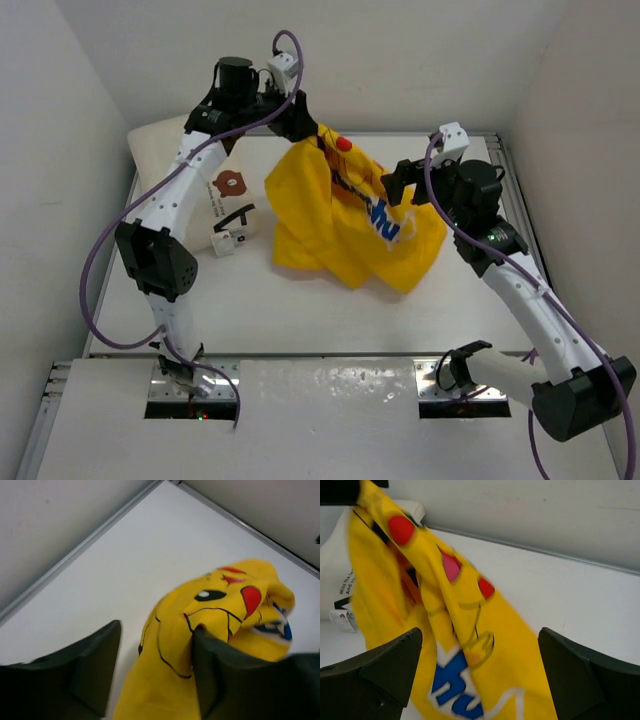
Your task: Put the pillow into the pillowcase
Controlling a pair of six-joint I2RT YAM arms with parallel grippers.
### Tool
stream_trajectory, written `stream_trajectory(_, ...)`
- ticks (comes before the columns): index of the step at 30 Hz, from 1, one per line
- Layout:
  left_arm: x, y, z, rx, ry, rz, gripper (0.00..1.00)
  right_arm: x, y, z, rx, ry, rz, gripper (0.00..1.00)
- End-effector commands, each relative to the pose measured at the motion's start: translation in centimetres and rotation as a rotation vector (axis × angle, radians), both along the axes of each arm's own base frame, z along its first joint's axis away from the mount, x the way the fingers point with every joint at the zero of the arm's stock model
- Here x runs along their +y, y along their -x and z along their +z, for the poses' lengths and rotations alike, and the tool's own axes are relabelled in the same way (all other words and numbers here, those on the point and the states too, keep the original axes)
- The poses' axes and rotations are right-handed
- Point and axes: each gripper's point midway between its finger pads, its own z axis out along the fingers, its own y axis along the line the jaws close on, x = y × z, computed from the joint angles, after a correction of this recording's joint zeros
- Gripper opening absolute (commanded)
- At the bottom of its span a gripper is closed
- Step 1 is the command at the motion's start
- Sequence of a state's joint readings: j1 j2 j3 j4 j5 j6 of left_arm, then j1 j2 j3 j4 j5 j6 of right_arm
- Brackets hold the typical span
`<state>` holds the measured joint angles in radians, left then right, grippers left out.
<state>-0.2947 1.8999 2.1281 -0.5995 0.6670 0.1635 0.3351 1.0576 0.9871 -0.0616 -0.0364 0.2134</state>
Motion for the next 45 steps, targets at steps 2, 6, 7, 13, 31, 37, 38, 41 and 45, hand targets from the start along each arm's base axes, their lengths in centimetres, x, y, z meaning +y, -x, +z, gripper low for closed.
stream_trajectory(2,2.9,-4.5,-5.6,0.074,-0.03,0.202,0.7,1.0,-1.1,-3.9,0.144,0.008,0.024,0.95)
stream_trajectory(6,6.3,-5.2,-10.5,0.089,-0.227,0.258,0.8,1.5,-0.9,-8.8,0.326,0.038,0.013,0.91)
stream_trajectory(7,6.9,-4.6,-10.8,0.085,-0.264,0.261,0.8,2.0,-0.5,-9.6,0.353,0.04,0.022,0.88)
stream_trajectory(13,9.2,2.0,-20.0,0.229,-0.487,0.117,0.7,4.6,1.5,-16.1,0.487,0.121,0.115,0.9)
stream_trajectory(31,5.3,12.7,-31.6,0.433,-0.559,-0.06,0.63,0.6,4.6,-26.5,0.792,0.093,-0.134,0.18)
stream_trajectory(37,4.6,11.9,-31.3,0.427,-0.511,-0.015,0.0,-1.7,1.0,-19.5,0.591,0.075,-0.202,0.0)
stream_trajectory(38,4.6,11.6,-30.9,0.425,-0.502,0.002,0.0,-1.8,0.2,-17.3,0.538,0.06,-0.202,0.0)
stream_trajectory(41,4.2,9.7,-28.8,0.386,-0.473,0.031,0.0,-2.7,-1.3,-11.7,0.399,0.034,-0.21,0.0)
stream_trajectory(45,4.9,4.4,-21.6,0.261,-0.429,0.12,0.0,-3.9,-2.1,-4.5,0.228,-0.005,-0.222,0.0)
